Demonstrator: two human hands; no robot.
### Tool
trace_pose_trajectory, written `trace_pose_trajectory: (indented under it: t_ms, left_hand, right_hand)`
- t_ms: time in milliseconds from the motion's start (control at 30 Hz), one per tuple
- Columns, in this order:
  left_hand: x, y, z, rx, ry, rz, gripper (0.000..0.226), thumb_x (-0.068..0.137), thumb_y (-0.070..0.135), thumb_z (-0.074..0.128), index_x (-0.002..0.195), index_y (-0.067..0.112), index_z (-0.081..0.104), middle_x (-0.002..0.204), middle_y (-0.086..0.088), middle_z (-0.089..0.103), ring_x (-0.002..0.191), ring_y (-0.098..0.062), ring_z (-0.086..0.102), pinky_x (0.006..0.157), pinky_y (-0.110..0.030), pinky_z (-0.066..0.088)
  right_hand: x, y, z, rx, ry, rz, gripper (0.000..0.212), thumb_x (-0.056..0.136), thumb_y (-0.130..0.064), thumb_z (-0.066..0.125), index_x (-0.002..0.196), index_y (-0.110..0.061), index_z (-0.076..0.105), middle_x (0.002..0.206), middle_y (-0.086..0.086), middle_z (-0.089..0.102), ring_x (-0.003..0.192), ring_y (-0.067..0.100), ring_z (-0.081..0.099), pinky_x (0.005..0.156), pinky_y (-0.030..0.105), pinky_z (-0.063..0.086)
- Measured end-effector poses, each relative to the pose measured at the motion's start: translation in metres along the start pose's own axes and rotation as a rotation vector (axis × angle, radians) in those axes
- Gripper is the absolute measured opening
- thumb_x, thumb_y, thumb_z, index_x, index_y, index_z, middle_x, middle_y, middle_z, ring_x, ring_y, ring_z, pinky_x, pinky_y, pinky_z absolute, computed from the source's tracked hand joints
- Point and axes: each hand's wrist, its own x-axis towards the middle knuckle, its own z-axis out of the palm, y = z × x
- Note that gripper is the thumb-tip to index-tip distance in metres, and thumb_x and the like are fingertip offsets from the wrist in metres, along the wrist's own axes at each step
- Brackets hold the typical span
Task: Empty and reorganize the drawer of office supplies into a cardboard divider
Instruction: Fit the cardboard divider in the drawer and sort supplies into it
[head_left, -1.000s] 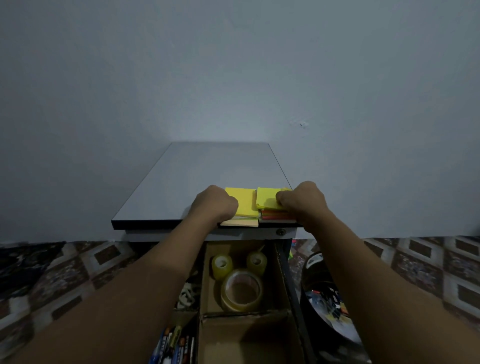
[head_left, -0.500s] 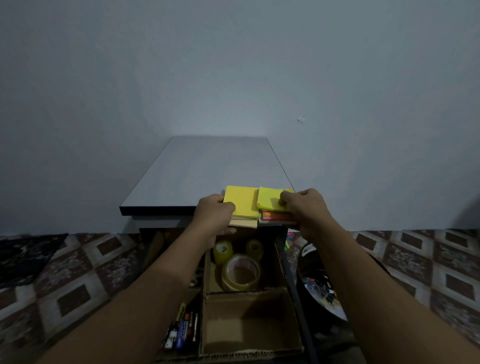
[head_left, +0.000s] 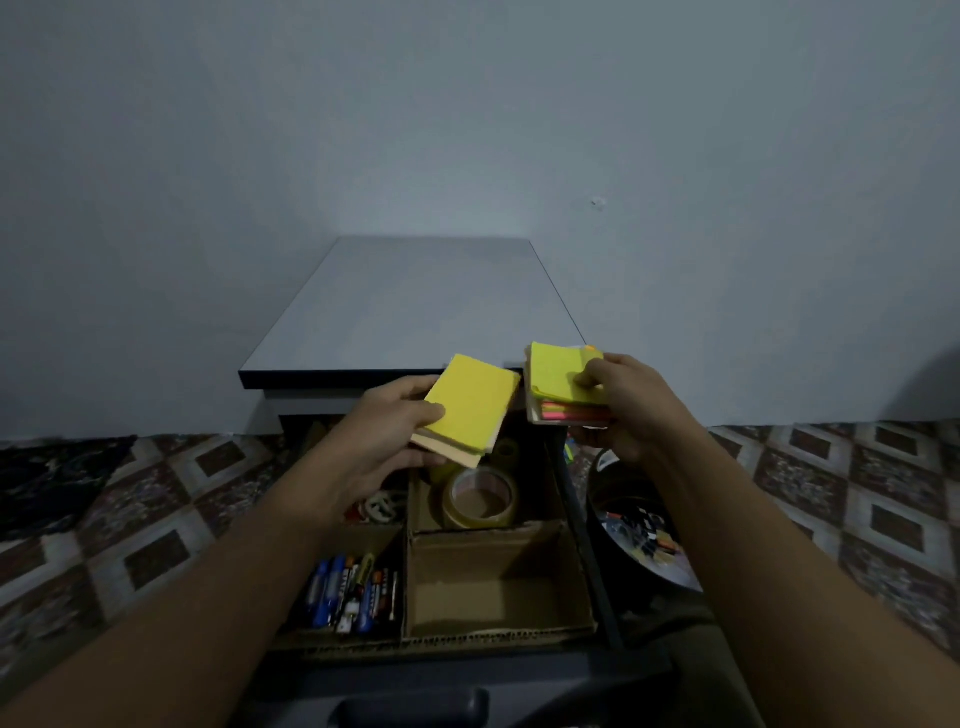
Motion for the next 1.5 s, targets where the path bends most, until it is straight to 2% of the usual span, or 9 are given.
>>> trace_pose_trajectory:
  t_ms: [200,467,867,1000,1100,1200,1300,1433,1500]
  left_hand:
    - [-0.021,-0.030,-0.014,0.155,-0.308,-0.070,0.036,0.099,0.008,0.056,0.129,0.027,0.061,0.115,-0.011,0.071,0.100,-0.029,0.070,0.084,-0.046,0.059]
    - [-0.027,-0.051,-0.005,0.454,-0.576,-0.103,0.044,0.100,0.006,0.054,0.138,0.028,0.055,0.129,0.003,0.065,0.110,-0.022,0.067,0.088,-0.045,0.059]
    - [-0.019,-0.048,0.026,1.043,-0.725,0.010,0.045,0.098,0.015,0.050,0.137,0.037,0.056,0.144,0.002,0.050,0.119,-0.020,0.057,0.095,-0.045,0.055]
    - [-0.018,-0.059,0.028,1.003,-0.678,-0.113,0.043,0.100,0.011,0.045,0.135,0.033,0.057,0.129,-0.003,0.055,0.107,-0.023,0.063,0.078,-0.031,0.057]
    - [-0.023,-0.063,0.035,1.011,-0.645,-0.121,0.044,0.100,0.008,0.043,0.136,0.031,0.057,0.131,-0.006,0.056,0.109,-0.023,0.063,0.081,-0.030,0.057]
    - [-0.032,-0.070,0.056,1.406,-0.709,-0.113,0.042,0.101,0.007,0.043,0.141,0.020,0.049,0.139,-0.009,0.053,0.118,-0.027,0.056,0.093,-0.036,0.049]
    - [-0.037,-0.074,0.068,1.661,-0.713,-0.107,0.051,0.102,0.014,0.048,0.150,0.021,0.034,0.144,-0.011,0.049,0.123,-0.027,0.052,0.100,-0.037,0.048]
    - [-0.040,-0.065,0.065,1.535,-0.713,-0.203,0.084,0.097,0.007,0.050,0.156,0.036,-0.002,0.128,-0.016,0.058,0.107,-0.031,0.060,0.084,-0.037,0.051]
    - [-0.043,-0.062,0.061,1.419,-0.721,-0.255,0.088,0.094,0.002,0.049,0.155,0.040,-0.003,0.120,-0.016,0.060,0.099,-0.030,0.061,0.076,-0.036,0.048]
  right_hand:
    - [-0.006,0.013,-0.012,-0.036,-0.093,-0.015,0.033,0.093,-0.007,0.051,0.124,-0.017,0.058,0.099,0.011,0.055,0.078,0.031,0.057,0.053,0.033,0.047]
    - [-0.011,0.023,-0.014,-0.042,-0.140,-0.012,0.037,0.092,-0.006,0.051,0.126,-0.020,0.057,0.106,0.011,0.057,0.085,0.031,0.059,0.059,0.037,0.049]
    - [-0.008,0.031,-0.007,-0.061,-0.148,-0.012,0.039,0.091,-0.009,0.055,0.128,-0.022,0.056,0.115,0.012,0.057,0.095,0.032,0.060,0.062,0.038,0.051]
    - [-0.009,0.034,-0.003,-0.059,-0.155,-0.010,0.039,0.090,-0.009,0.055,0.127,-0.022,0.057,0.114,0.013,0.058,0.094,0.033,0.061,0.059,0.037,0.051]
    - [-0.010,0.035,-0.002,-0.067,-0.163,-0.010,0.039,0.090,-0.009,0.056,0.127,-0.022,0.056,0.115,0.013,0.057,0.095,0.034,0.060,0.057,0.035,0.050]
    - [-0.012,0.036,-0.002,-0.084,-0.169,-0.005,0.040,0.091,-0.010,0.055,0.128,-0.023,0.055,0.116,0.013,0.056,0.095,0.034,0.060,0.057,0.035,0.050]
    - [-0.015,0.035,-0.004,-0.094,-0.182,-0.009,0.040,0.091,-0.009,0.055,0.129,-0.022,0.055,0.117,0.014,0.056,0.093,0.033,0.059,0.053,0.032,0.050]
    - [-0.018,0.039,-0.009,-0.117,-0.194,-0.018,0.040,0.091,-0.009,0.056,0.128,-0.023,0.057,0.119,0.014,0.055,0.096,0.033,0.058,0.053,0.032,0.052]
    - [-0.019,0.041,-0.011,-0.114,-0.203,-0.015,0.040,0.091,-0.008,0.055,0.128,-0.023,0.057,0.120,0.016,0.054,0.096,0.033,0.057,0.051,0.031,0.052]
